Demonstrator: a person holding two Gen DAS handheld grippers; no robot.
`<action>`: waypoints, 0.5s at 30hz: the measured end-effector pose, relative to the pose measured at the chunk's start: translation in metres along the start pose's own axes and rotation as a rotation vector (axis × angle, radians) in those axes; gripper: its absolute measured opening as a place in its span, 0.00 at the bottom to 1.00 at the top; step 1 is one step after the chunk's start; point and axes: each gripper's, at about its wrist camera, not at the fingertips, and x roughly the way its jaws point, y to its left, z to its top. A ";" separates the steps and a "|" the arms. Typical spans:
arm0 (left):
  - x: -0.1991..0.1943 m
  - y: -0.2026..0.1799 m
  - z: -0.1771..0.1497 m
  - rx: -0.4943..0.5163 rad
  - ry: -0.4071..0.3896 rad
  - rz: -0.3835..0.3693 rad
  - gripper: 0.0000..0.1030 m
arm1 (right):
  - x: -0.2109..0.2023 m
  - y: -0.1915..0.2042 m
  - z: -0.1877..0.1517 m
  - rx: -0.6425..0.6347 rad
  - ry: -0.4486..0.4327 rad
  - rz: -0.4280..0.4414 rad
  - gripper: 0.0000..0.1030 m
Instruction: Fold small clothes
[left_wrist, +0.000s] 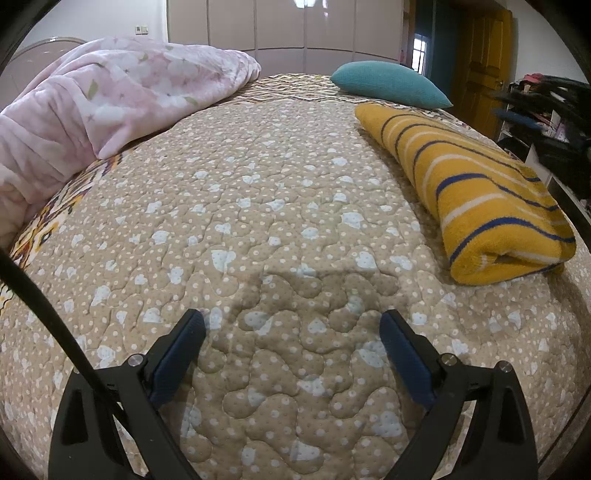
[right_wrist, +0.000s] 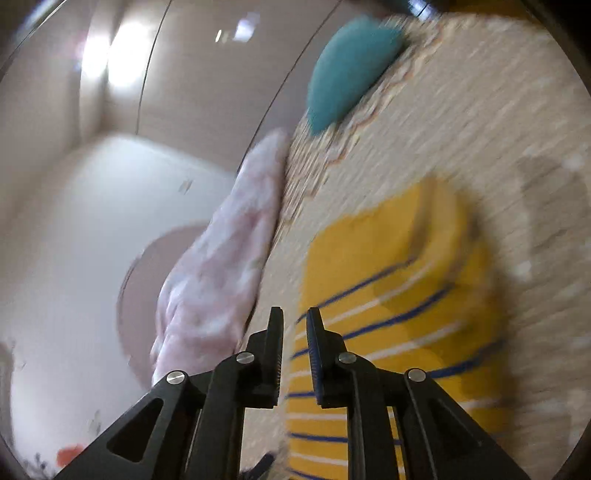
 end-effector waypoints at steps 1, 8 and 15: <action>0.000 0.001 0.000 0.000 0.000 -0.001 0.93 | 0.010 -0.005 -0.003 0.001 0.024 -0.020 0.15; 0.000 0.001 0.000 -0.004 -0.003 -0.009 0.93 | -0.055 -0.093 -0.005 0.207 -0.145 -0.048 0.00; 0.000 0.001 0.000 -0.003 -0.003 -0.008 0.93 | -0.080 -0.046 0.014 0.150 -0.199 -0.007 0.30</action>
